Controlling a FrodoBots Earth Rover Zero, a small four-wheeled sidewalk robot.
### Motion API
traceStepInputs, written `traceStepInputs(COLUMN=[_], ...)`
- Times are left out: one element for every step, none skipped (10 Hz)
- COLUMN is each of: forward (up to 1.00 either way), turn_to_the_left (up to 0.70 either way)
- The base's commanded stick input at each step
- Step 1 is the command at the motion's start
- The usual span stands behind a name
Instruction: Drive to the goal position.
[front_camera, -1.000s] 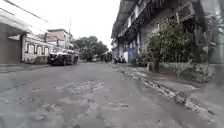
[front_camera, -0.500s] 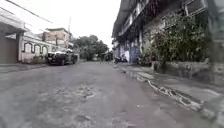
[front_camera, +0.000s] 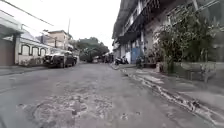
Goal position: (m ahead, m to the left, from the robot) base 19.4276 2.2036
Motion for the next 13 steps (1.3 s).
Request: traceStepInputs(forward=[1.0, 1.0, 1.0, 1.0, 1.0, 1.0, 1.0, 1.0, 1.0, 1.0, 1.0, 1.0, 1.0], turn_to_the_left=[0.0, 0.0, 0.0, 0.0, 0.0, 0.0, 0.0, 0.01, 0.02, 0.0, 0.0, 0.0, 0.0])
